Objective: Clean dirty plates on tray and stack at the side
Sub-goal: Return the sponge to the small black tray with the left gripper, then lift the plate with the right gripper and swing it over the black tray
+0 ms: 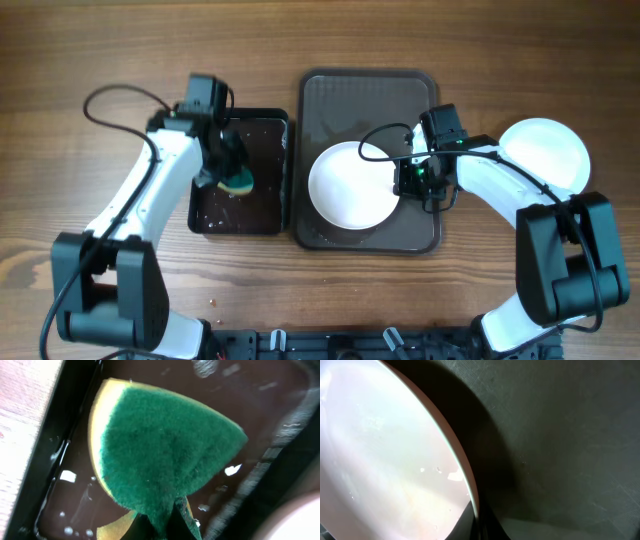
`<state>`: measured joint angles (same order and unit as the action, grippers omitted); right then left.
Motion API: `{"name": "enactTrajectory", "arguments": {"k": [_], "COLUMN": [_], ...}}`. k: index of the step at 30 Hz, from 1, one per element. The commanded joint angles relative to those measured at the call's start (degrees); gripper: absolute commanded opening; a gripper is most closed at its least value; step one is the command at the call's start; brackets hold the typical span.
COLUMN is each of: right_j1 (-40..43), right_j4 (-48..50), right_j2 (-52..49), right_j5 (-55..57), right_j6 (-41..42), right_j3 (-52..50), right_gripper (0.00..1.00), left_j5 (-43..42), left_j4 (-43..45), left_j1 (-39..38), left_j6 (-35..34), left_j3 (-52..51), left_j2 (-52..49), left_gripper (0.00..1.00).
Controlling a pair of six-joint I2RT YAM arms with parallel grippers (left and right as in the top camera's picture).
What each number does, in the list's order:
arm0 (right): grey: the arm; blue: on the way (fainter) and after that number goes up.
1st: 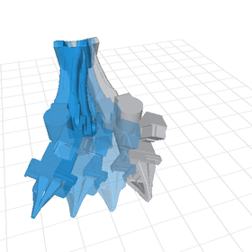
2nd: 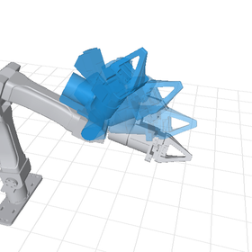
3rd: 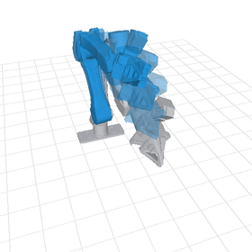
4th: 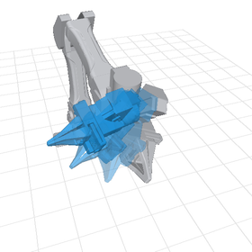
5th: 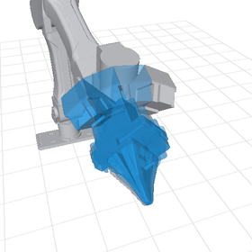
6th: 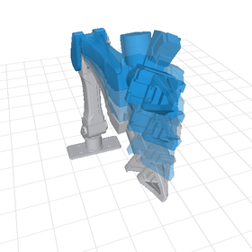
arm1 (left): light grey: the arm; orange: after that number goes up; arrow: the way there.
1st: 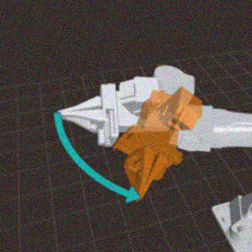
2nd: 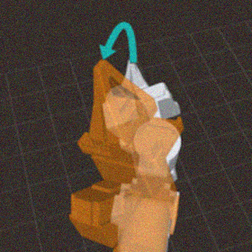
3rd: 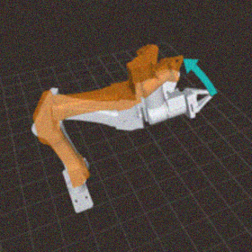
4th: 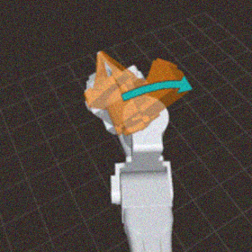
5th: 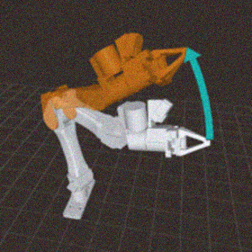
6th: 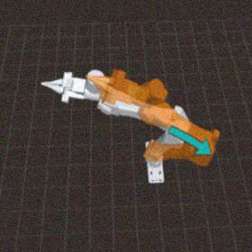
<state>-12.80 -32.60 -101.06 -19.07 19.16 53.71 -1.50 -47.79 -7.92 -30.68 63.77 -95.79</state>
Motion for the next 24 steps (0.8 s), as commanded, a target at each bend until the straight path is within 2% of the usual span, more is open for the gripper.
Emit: {"name": "enactTrajectory", "arguments": {"k": [1,2,3,5,12,17,19,21,23,24], "right_j1": [0.4,0.4,0.4,0.4,0.4,0.4,0.4,0.2,-0.9,-1.7], "right_j4": [0.0,0.2,0.4,0.9,-2.3,-13.2,-18.9,-23.3,-27.3,-28.7], "right_j2": [-1.2,-1.2,-1.2,-1.2,0.1,3.9,5.1,5.7,5.8,5.8], "right_j5": [2.5,2.5,2.5,2.5,3.3,6.9,7.1,7.0,7.0,7.0], "right_j6": [-1.0,-1.0,-1.0,-1.2,-1.2,-3.6,-4.6,-5.0,-5.6,-5.5], "right_j3": [-0.5,-0.5,-0.5,-0.5,0.9,7.7,12.3,16.6,21.3,23.3], "right_gripper": [0.04,0.04,0.04,0.04,0.04,0.04,0.04,0.04,0.04,0.04], "left_j5": [0.5,0.9,1.0,1.0,-3.4,-4.5,-4.5,-4.5,-4.4,-4.5], "left_j4": [3.7,4.4,5.1,6.5,5.2,-1.1,-3.8,-5.8,-7.0,-7.1], "left_j1": [0.5,0.4,0.4,0.4,0.4,0.4,0.4,0.5,0.5,0.4], "left_j6": [2.0,2.1,2.2,2.2,2.3,2.3,3.3,3.3,3.3,3.3], "left_j3": [-4.0,-4.0,-4.0,-3.9,-2.4,2.3,4.4,6.1,7.3,7.6], "left_j2": [-0.3,-0.3,-0.3,-0.3,1.2,5.9,9.1,12.8,17.0,19.0], "left_gripper": [0.06,0.14,0.37,0.52,0.57,0.6,0.68,0.82,1.0,1.0]}}
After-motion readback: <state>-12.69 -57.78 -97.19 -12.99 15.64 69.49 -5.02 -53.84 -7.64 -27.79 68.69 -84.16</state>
